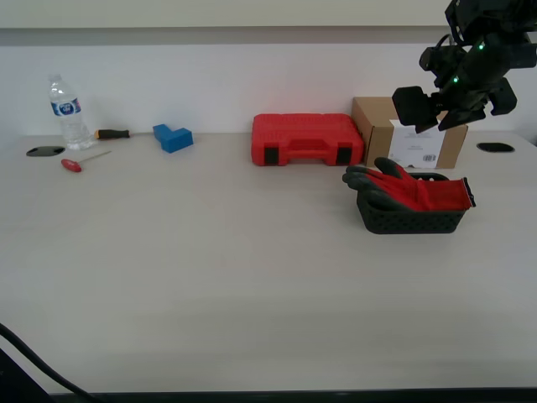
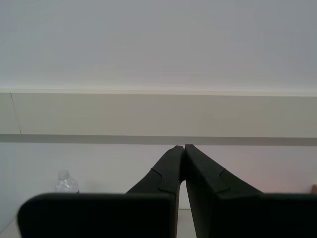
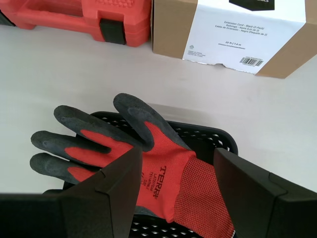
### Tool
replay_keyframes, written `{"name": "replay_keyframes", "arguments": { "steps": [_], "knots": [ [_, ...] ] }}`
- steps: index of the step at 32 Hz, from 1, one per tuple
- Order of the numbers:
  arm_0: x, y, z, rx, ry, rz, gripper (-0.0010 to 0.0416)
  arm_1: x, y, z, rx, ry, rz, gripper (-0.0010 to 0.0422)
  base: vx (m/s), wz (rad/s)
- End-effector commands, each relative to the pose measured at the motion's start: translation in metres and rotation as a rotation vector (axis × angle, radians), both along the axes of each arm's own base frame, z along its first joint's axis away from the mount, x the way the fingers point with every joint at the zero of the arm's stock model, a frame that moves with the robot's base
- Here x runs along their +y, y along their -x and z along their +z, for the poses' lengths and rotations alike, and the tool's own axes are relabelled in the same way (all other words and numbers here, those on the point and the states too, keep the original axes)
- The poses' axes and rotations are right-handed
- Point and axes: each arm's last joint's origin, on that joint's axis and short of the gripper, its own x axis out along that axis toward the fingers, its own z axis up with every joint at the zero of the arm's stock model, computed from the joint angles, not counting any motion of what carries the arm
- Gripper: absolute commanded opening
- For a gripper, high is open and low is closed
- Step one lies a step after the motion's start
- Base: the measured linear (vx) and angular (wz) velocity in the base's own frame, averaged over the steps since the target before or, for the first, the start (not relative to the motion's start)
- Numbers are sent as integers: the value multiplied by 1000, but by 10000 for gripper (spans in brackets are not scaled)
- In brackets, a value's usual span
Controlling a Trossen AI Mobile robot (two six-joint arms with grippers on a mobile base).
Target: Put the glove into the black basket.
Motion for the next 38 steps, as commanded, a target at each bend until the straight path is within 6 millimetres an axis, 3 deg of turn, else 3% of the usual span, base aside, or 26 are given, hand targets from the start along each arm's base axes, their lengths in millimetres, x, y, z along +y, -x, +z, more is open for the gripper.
{"name": "replay_keyframes", "arguments": {
  "steps": [1,38],
  "knots": [
    [0,0,0,-1,1,0,200,0,0,1,-6,0,0,0,0,0],
    [0,0,0,-1,1,-1,200,0,0,1,-6,0,0,0,0,0]
  ]
}}
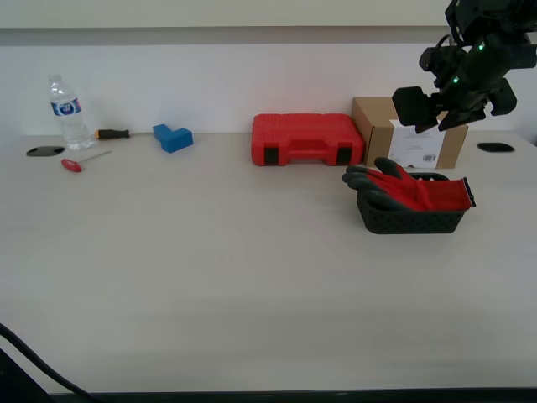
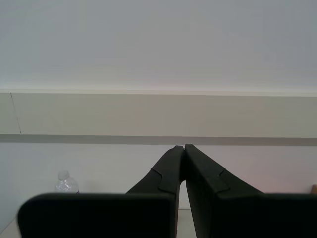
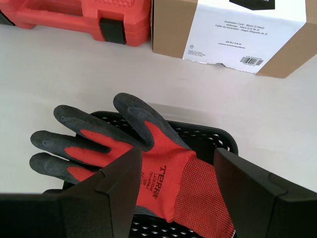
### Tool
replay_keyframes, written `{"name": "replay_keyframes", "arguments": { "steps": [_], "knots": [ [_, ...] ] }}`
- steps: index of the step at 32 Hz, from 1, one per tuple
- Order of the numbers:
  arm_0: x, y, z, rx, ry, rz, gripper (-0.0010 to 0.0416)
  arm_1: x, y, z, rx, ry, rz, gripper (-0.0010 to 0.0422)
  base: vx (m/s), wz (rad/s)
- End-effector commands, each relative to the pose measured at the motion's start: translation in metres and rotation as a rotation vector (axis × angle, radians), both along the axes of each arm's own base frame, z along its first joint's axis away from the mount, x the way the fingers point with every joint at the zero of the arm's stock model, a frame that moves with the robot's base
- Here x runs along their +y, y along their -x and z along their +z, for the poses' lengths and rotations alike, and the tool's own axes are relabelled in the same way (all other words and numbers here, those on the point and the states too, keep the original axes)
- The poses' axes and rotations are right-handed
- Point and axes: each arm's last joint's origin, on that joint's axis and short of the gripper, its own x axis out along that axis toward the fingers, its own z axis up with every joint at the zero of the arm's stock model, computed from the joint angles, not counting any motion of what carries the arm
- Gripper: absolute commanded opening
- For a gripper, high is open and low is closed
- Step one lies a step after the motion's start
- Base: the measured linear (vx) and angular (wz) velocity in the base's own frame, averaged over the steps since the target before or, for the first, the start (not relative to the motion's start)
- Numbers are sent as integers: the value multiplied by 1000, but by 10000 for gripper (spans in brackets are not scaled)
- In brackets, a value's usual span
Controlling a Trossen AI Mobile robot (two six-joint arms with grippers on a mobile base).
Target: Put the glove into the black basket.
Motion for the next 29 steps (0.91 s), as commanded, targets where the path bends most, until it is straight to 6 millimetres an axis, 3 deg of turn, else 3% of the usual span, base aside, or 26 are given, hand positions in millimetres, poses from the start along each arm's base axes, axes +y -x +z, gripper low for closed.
{"name": "replay_keyframes", "arguments": {
  "steps": [1,29],
  "knots": [
    [0,0,0,-2,1,-1,200,0,0,1,-6,0,0,0,0,0],
    [0,0,0,-2,1,-1,206,0,0,1,-6,0,0,0,0,0]
  ]
}}
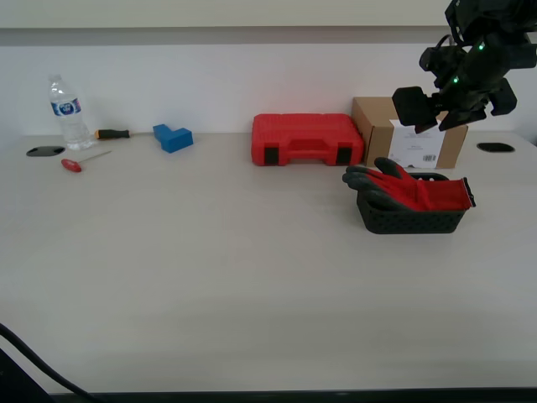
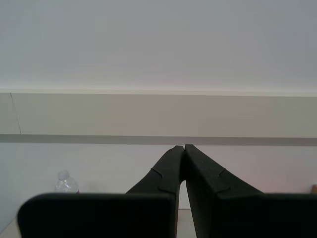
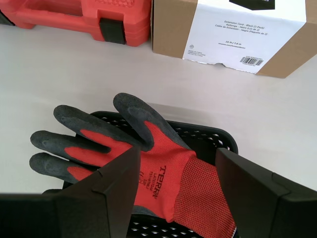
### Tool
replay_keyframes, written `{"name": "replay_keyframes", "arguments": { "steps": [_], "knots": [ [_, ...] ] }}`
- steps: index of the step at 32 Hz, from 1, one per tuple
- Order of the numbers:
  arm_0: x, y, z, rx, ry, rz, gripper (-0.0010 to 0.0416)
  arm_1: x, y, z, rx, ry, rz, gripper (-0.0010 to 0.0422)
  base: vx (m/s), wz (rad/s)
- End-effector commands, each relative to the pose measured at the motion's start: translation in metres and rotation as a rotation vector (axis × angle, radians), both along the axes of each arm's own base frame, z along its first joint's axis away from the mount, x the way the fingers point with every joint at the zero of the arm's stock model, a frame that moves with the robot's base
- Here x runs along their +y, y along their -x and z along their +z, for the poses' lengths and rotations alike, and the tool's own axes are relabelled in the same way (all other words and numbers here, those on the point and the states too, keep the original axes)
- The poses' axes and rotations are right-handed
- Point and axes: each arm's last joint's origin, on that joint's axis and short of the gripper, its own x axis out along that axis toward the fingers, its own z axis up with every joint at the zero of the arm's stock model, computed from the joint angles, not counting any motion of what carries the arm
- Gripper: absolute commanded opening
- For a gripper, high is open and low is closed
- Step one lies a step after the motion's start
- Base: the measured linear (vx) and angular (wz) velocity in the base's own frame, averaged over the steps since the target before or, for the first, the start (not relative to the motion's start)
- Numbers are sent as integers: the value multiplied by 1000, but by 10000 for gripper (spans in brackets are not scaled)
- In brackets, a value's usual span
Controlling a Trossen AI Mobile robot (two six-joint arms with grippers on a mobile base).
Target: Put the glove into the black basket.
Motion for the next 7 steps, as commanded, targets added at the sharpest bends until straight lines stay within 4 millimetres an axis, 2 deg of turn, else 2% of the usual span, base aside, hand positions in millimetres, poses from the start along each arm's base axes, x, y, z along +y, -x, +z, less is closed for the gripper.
{"name": "replay_keyframes", "arguments": {
  "steps": [1,7],
  "knots": [
    [0,0,0,-2,1,0,205,0,0,1,-6,0,0,0,0,0],
    [0,0,0,-2,1,0,206,0,0,1,-6,0,0,0,0,0]
  ]
}}
